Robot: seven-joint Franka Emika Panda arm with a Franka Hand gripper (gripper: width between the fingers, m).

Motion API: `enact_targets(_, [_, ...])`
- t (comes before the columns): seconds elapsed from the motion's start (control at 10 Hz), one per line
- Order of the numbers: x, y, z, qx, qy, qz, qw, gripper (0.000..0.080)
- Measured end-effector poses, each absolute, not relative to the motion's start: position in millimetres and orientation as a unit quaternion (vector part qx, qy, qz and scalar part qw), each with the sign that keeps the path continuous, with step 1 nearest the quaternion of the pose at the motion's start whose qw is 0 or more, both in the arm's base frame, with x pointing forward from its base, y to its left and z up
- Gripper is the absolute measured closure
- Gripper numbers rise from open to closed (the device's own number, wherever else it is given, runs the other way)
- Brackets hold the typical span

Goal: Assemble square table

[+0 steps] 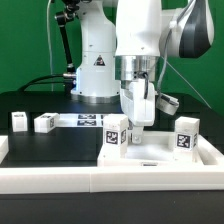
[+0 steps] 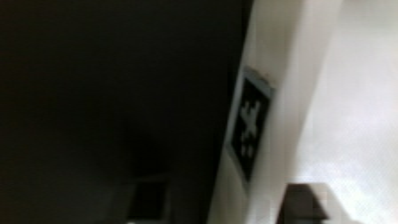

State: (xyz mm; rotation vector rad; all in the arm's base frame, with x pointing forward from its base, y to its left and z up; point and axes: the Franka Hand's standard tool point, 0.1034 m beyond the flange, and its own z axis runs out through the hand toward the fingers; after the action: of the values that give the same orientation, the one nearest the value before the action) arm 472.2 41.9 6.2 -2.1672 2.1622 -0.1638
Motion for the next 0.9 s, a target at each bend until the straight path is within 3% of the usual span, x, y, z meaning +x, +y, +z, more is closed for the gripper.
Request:
enact_targets(0.1, [472, 41, 6.3, -0.707, 0.704, -0.054, 0.038, 0.0593])
enact_targets(0.2, [472, 38, 6.1, -0.706, 0.705, -0.054, 0.037, 0.0742])
enact_targets(0.9, [472, 10, 8.6, -0.755, 0.653, -0.063, 0.023, 0.0742])
